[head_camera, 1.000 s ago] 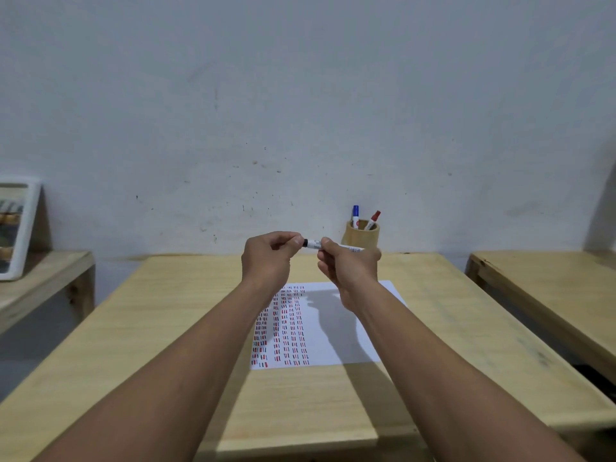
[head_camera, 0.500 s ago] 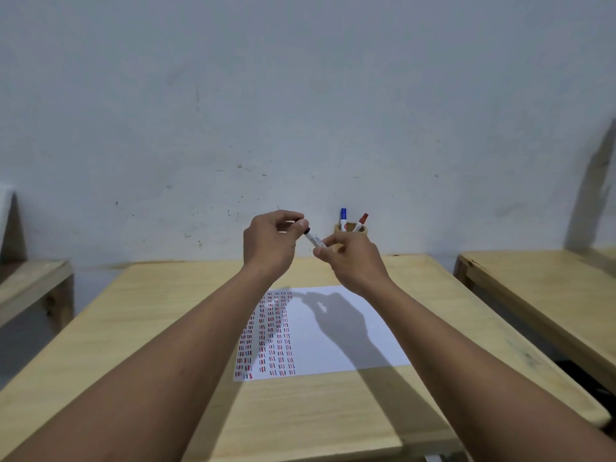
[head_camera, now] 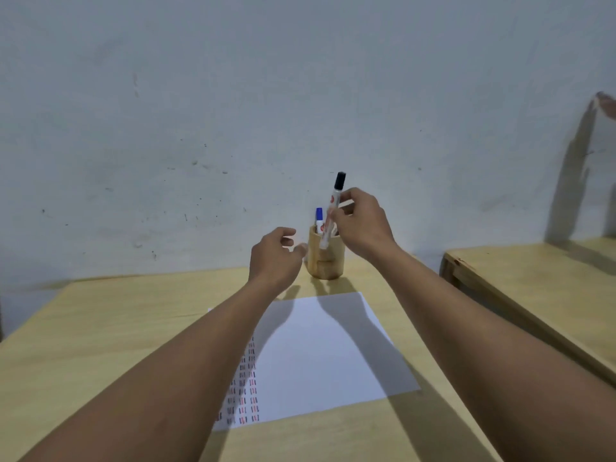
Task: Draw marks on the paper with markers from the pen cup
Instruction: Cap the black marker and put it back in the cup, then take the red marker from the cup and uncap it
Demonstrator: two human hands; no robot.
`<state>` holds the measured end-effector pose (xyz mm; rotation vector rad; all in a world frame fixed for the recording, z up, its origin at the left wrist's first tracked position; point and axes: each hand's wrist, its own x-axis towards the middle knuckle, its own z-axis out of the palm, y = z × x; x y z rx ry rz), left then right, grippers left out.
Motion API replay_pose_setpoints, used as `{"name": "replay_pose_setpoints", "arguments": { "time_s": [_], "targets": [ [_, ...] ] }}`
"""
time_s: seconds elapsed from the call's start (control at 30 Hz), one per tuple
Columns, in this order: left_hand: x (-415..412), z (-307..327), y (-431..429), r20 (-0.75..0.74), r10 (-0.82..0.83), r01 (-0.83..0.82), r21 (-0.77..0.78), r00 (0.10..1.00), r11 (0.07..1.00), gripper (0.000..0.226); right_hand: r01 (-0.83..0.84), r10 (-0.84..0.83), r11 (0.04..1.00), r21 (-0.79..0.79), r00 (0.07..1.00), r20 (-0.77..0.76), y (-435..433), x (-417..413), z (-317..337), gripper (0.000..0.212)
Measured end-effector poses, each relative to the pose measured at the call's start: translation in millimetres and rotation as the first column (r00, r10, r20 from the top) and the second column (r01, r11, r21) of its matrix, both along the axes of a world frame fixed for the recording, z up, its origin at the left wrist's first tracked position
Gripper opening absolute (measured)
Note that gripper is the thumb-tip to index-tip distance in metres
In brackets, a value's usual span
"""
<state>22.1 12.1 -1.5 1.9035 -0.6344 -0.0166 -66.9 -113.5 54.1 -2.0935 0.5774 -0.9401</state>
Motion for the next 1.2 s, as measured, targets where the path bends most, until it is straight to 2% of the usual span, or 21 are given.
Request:
{"name": "replay_pose_setpoints", "arguments": {
  "time_s": [0.17,0.27,0.4,0.47,0.6,0.7,0.77,0.87,0.97,1.1,1.2],
  "targets": [
    [11.6,-18.2,-34.9,-0.023,-0.053,0.055,0.099,0.998,0.994,0.074,0.025,-0.024,1.0,-0.011,0.996,0.091,-23.5,25.9,5.7,0.013],
    [20.0,-23.8,-53.9,-0.038,-0.085,0.091,0.235,0.996,0.968,0.095,0.021,-0.02,1.0,-0.021,0.999,0.043,-35.0,37.6,-5.0,0.015],
    [27.9,-29.6,-67.4,-0.074,-0.085,0.102,0.271,0.994,0.957,0.105,0.014,-0.015,1.0,-0.016,0.997,-0.076,-45.2,52.6,-24.3,0.01],
    [30.3,-34.3,-71.2,-0.087,-0.094,0.114,0.267,0.992,0.957,0.101,0.016,-0.018,1.0,-0.01,0.989,-0.147,-50.2,58.6,-32.5,0.015],
    [34.0,-42.9,-77.6,-0.055,-0.106,0.116,0.228,0.993,0.967,0.072,-0.002,-0.003,1.0,-0.022,0.97,-0.243,-55.1,65.7,-42.7,0.024],
    [34.5,-47.2,-80.8,-0.035,-0.091,0.096,0.216,0.995,0.972,0.057,0.001,0.003,1.0,0.017,0.97,-0.241,-56.7,65.2,-44.4,0.021],
    [35.5,-49.9,-81.4,-0.025,-0.074,0.077,0.193,0.997,0.978,0.048,0.062,-0.057,0.998,0.02,0.981,-0.184,-59.9,62.1,-45.9,0.018],
    [36.9,-53.4,-81.6,-0.014,-0.078,0.079,0.153,0.997,0.985,0.053,0.196,-0.192,0.98,0.032,0.976,-0.1,-67.5,55.8,-49.9,0.028],
    [38.1,-54.4,-81.5,-0.018,-0.087,0.088,0.133,0.996,0.987,0.055,0.224,-0.21,0.971,0.079,0.965,-0.157,-71.1,56.9,-53.3,0.041],
    [39.7,-55.5,-81.9,-0.007,-0.08,0.081,0.128,0.997,0.988,0.053,0.222,-0.2,0.972,0.083,0.957,-0.212,-71.4,66.9,-55.7,0.016],
    [39.4,-55.6,-82.2,-0.007,-0.077,0.077,0.129,0.997,0.989,0.054,0.217,-0.196,0.973,0.078,0.958,-0.21,-72.9,71.1,-55.9,0.01]
  ]
}}
